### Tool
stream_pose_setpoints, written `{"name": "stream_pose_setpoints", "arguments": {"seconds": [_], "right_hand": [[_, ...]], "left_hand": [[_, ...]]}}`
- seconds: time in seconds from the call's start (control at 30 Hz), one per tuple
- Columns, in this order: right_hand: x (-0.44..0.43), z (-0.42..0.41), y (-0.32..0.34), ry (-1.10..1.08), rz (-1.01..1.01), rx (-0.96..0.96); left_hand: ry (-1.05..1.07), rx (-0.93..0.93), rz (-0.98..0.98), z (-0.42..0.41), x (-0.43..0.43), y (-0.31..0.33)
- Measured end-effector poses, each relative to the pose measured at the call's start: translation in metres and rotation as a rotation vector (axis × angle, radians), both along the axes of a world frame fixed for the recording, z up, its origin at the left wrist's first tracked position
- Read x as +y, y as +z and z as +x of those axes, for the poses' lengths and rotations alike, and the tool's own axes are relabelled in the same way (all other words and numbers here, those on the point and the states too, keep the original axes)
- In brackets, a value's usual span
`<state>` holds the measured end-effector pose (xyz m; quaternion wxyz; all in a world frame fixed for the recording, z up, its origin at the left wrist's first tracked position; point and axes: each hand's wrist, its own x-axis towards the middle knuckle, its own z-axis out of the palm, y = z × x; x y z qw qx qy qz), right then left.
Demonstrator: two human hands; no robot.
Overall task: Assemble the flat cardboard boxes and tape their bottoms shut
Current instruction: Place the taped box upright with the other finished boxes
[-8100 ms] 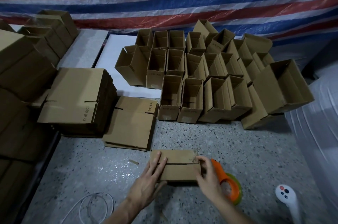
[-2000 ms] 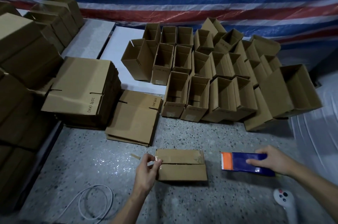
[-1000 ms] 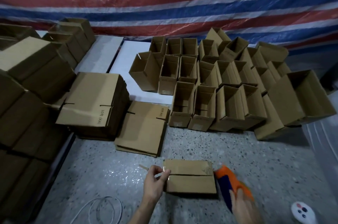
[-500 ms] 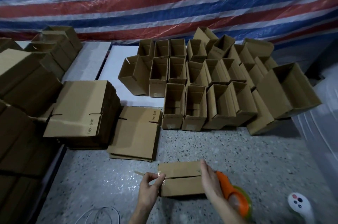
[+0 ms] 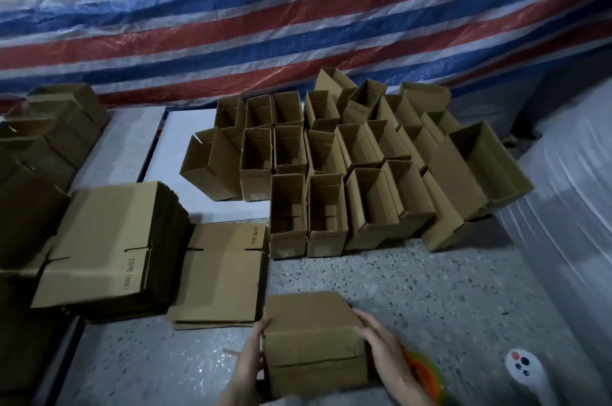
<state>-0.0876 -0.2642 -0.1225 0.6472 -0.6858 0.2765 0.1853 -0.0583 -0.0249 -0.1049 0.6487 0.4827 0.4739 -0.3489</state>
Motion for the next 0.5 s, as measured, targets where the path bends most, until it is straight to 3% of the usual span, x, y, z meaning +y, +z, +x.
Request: {"name": "stream_pose_setpoints", "arguments": {"seconds": [0.07, 0.17, 0.3, 0.4, 0.5], "right_hand": [[0.006, -0.018, 0.019, -0.065, 0.024, -0.062], [-0.012, -0.009, 0.034, -0.043, -0.141, -0.107], [-0.022, 0.008, 0.064, -0.136, -0.414, -0.283], [-0.015, 0.025, 0.093, -0.076, -0.369, -0.39], [-0.014, 0.051, 0.117, -0.12, -0.233, -0.465]], "left_hand": [[-0.032, -0.092, 0.006, 0.005, -0.002, 0.018], [-0.108, -0.244, 0.064, 0.013, -0.016, 0.042], [-0.106, -0.724, 0.222, 0.027, -0.051, 0.071], [-0.18, -1.047, 0.296, 0.045, -0.091, 0.09], [-0.227, -1.239, 0.446, 0.07, -0.131, 0.103]]}}
